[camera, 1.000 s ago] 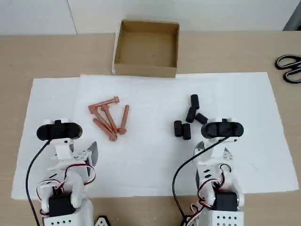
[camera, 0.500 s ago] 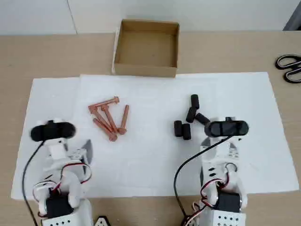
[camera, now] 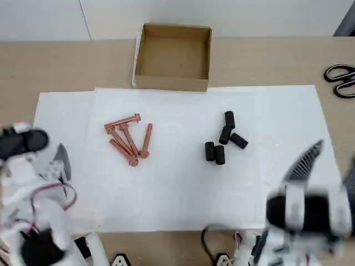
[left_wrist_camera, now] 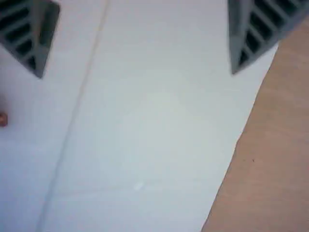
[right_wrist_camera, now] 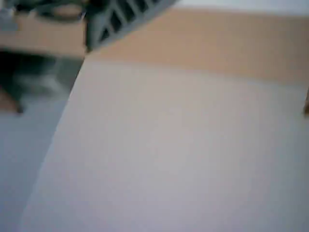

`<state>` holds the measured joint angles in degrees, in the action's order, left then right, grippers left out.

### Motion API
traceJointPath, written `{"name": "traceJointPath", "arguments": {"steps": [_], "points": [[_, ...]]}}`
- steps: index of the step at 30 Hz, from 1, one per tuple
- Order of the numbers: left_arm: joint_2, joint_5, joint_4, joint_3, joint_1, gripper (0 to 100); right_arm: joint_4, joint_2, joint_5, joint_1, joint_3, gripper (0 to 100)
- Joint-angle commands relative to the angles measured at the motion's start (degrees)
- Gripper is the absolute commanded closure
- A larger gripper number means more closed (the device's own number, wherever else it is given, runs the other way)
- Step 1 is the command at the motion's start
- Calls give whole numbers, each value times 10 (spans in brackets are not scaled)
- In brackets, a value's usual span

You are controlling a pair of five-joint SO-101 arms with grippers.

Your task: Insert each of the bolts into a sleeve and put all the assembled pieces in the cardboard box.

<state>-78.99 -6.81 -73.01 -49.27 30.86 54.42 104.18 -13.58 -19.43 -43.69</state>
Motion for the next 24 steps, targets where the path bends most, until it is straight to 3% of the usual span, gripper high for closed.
{"name": "traceJointPath", "arguments": {"steps": [1,5,9,12,18,24], "points": [[185,4,-59,186,1,761,-60,-39,-3,-6,84,808],[356,22,-155,326,-4,761,-73,-167,16,-6,145,808],[464,22,-195,374,-41,761,18,-359,57,-3,240,808],[491,22,-200,373,-77,761,136,-520,64,40,309,808],[495,22,-198,372,-134,761,380,-834,-11,165,379,808],[496,22,-197,371,-142,761,415,-1022,-10,196,396,808]]}}
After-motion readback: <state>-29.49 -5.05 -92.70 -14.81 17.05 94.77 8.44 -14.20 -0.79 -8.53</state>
